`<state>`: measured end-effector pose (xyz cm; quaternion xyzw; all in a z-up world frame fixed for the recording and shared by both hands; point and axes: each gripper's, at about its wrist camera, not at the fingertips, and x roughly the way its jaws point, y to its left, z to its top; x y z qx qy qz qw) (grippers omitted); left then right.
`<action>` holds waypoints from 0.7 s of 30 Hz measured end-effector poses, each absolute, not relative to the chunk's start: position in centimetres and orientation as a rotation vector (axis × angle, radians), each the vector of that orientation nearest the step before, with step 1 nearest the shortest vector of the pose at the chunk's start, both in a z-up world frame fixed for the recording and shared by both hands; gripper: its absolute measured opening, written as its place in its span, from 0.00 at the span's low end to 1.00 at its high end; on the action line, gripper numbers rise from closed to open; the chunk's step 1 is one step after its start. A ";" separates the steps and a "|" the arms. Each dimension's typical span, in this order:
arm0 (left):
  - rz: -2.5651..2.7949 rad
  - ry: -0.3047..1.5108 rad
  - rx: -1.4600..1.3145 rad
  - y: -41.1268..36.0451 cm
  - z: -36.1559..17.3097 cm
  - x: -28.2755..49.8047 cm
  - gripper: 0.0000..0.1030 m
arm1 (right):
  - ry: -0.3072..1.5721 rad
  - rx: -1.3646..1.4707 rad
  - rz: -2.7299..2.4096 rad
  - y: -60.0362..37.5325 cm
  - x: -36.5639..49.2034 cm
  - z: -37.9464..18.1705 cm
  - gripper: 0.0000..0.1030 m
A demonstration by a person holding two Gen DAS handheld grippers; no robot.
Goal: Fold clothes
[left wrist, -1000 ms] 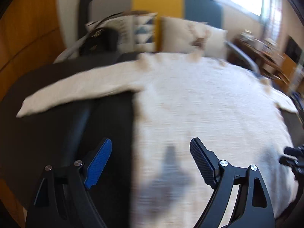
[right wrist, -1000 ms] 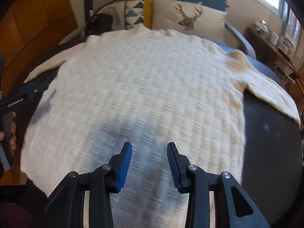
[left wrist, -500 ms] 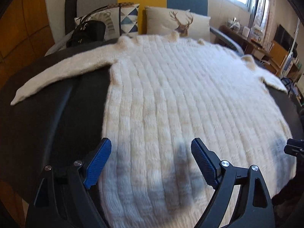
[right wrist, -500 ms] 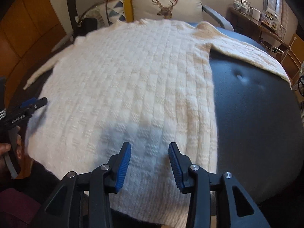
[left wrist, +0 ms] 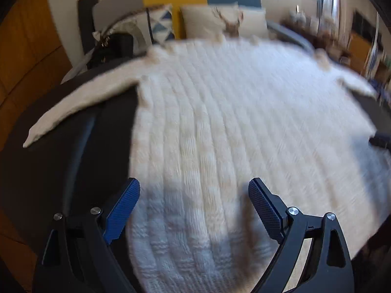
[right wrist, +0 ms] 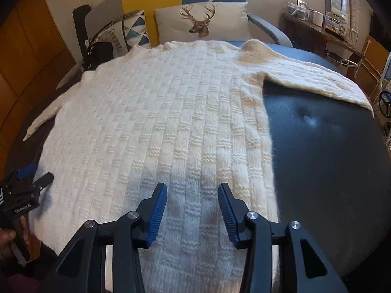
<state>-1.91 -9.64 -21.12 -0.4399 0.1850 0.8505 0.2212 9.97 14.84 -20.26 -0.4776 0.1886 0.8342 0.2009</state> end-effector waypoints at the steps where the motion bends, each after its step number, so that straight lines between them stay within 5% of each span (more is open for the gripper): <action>1: 2.349 0.483 -1.219 -9.9 -21.1 -2.0 0.91 | 0.521 -1.380 2.280 15.1 9.9 -21.0 0.43; 8: 2.389 0.392 -1.141 -9.5 -18.1 -3.8 0.91 | 0.587 -1.275 2.357 18.2 8.3 -19.4 0.43; 13: 2.382 0.528 -1.208 -6.4 -20.8 -6.9 0.91 | 0.638 -1.291 2.318 21.6 5.3 -20.9 0.43; 17: 2.362 0.471 -1.229 -7.2 -21.6 -7.6 0.91 | 0.717 -1.315 2.344 22.8 6.3 -21.5 0.39; 21: 2.365 0.442 -1.247 -7.5 -21.2 -7.8 0.91 | 1.109 -1.022 2.365 28.9 10.3 -20.4 0.44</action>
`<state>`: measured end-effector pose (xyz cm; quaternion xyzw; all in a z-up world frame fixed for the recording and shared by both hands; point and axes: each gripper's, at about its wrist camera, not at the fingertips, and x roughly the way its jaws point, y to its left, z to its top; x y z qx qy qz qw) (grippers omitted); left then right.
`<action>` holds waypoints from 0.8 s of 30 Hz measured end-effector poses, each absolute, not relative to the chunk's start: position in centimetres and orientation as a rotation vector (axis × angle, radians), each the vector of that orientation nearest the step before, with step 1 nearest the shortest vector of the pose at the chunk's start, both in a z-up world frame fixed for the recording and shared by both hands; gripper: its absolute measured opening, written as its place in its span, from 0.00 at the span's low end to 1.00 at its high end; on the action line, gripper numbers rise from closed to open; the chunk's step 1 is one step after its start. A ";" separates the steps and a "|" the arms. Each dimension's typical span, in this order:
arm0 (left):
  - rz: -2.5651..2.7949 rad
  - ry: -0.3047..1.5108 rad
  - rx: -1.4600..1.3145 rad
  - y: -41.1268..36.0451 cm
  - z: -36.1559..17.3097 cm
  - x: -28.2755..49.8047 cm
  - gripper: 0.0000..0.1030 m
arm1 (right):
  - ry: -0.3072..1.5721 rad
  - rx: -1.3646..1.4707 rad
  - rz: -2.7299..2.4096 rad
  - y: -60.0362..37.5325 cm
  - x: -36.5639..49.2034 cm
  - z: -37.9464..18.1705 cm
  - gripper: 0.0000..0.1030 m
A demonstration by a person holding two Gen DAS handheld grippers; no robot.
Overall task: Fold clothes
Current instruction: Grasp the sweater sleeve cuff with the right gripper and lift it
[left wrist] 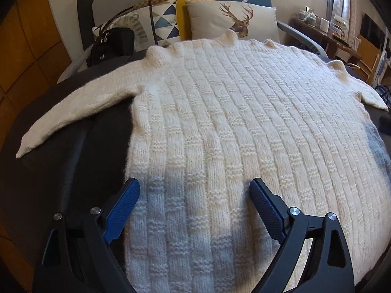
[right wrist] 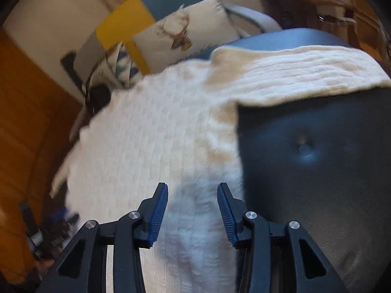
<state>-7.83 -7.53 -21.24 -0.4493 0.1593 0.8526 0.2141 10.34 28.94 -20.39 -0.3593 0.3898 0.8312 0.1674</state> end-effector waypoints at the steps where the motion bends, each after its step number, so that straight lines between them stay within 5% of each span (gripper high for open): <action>1: 2.365 0.425 -1.253 -7.5 -21.1 -7.9 0.91 | 1.212 -0.925 2.324 31.3 11.9 -20.3 0.44; 9: 2.375 0.405 -1.311 -6.6 -21.3 -8.5 0.91 | 1.641 -0.306 1.886 47.6 24.8 -22.2 0.48; 24: 2.369 0.416 -1.346 -5.9 -21.5 -8.9 0.91 | 1.538 -0.315 1.771 53.8 23.8 -23.2 0.52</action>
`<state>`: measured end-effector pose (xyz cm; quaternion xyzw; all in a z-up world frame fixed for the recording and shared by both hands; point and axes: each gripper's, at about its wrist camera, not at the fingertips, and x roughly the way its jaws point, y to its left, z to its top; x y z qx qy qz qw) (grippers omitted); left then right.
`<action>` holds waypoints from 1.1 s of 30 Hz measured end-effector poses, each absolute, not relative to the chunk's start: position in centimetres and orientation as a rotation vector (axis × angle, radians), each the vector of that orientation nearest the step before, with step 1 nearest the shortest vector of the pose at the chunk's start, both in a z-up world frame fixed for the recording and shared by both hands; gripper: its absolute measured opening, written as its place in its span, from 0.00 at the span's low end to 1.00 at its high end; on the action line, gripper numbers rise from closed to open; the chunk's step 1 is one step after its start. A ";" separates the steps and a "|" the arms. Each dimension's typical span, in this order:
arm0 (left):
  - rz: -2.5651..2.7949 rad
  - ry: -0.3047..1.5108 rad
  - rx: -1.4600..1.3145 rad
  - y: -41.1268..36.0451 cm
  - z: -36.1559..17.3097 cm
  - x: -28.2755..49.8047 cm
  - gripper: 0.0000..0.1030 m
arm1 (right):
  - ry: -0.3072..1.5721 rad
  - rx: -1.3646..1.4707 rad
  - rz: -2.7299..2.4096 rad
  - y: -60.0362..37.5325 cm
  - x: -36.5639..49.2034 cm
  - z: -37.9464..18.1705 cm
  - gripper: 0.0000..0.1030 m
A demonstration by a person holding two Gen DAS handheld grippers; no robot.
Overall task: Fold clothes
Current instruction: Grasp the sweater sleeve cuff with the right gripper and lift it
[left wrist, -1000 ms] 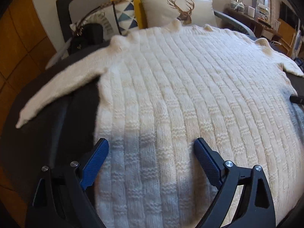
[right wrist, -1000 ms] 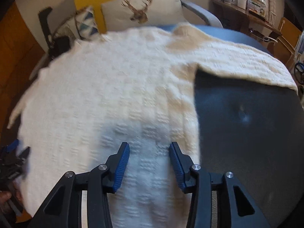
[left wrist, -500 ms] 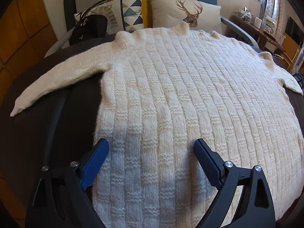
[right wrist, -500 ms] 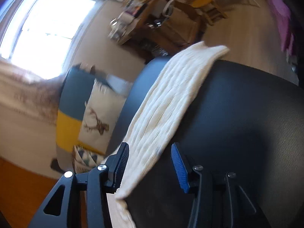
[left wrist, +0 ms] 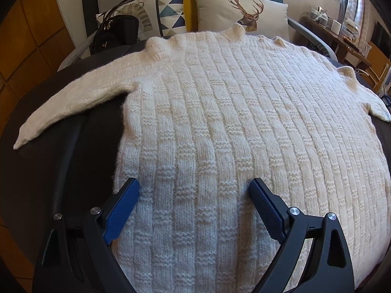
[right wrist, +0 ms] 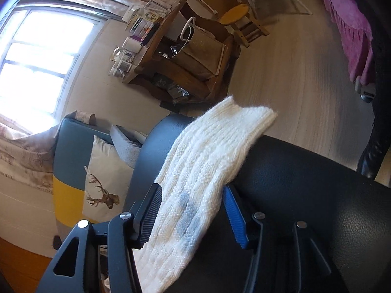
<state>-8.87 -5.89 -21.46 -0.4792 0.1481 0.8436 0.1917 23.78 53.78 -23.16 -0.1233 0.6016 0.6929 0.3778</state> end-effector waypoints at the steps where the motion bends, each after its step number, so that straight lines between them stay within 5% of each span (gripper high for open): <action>1: 2.367 0.416 -1.347 -5.9 -21.5 -8.9 0.91 | 1.548 -0.307 1.763 53.9 23.8 -23.2 0.52; 8: 2.355 0.402 -1.358 -5.9 -21.6 -9.1 0.91 | 1.597 -0.282 1.780 54.4 24.5 -23.7 0.46; 10: 2.355 0.401 -1.360 -5.9 -21.6 -9.1 0.91 | 1.529 -0.356 1.742 54.3 24.2 -23.6 0.06; 11: 2.355 0.400 -1.361 -5.9 -21.6 -9.1 0.91 | 1.488 -0.394 1.712 54.2 24.0 -23.6 0.04; 21: 2.349 0.398 -1.362 -6.0 -21.6 -9.1 0.91 | 1.383 -0.296 1.985 51.3 21.0 -17.9 0.04; 33: 2.332 0.325 -1.292 -5.8 -20.3 -9.0 0.91 | 1.078 -0.548 2.747 35.0 2.6 -5.8 0.04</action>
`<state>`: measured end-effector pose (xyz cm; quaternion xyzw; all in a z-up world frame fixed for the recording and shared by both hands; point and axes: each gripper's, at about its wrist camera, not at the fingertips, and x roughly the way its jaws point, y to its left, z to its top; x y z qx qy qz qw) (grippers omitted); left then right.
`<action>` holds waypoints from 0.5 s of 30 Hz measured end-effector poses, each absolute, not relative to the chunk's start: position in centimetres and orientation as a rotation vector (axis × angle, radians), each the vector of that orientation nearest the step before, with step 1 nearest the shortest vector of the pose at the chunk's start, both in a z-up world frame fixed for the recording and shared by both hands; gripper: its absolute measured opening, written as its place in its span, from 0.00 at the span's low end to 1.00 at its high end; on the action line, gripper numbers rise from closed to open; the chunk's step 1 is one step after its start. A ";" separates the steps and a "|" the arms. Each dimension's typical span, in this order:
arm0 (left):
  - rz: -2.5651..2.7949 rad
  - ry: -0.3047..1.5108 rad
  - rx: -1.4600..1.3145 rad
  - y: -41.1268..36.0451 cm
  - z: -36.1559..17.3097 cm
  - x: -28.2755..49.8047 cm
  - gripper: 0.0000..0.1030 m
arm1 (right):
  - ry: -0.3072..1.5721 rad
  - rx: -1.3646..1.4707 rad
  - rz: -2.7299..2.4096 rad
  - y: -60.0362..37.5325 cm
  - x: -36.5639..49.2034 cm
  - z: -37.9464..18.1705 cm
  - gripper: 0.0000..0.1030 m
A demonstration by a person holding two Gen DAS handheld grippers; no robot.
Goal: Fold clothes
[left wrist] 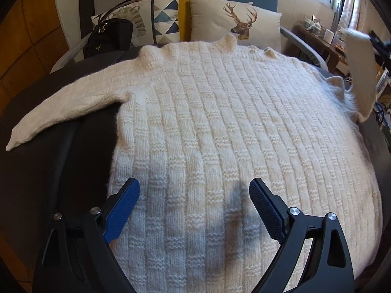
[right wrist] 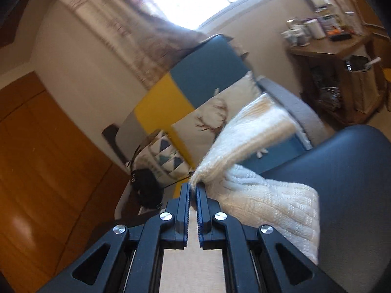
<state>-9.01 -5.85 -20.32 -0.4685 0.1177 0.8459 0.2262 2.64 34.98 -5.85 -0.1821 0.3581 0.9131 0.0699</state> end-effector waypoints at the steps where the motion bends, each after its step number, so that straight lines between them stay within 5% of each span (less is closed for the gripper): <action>1: 2.331 0.320 -1.285 -5.9 -20.2 -9.0 0.91 | 1.060 -0.587 2.789 33.1 1.0 -5.9 0.04; 12: 2.319 0.133 -1.298 -8.4 -19.9 -11.5 0.91 | 0.698 -1.170 2.993 12.3 -12.5 -14.2 0.05; 15: 2.309 0.031 -1.313 -9.6 -19.2 -13.5 0.91 | 0.740 -1.257 2.966 10.7 -12.4 -15.9 0.09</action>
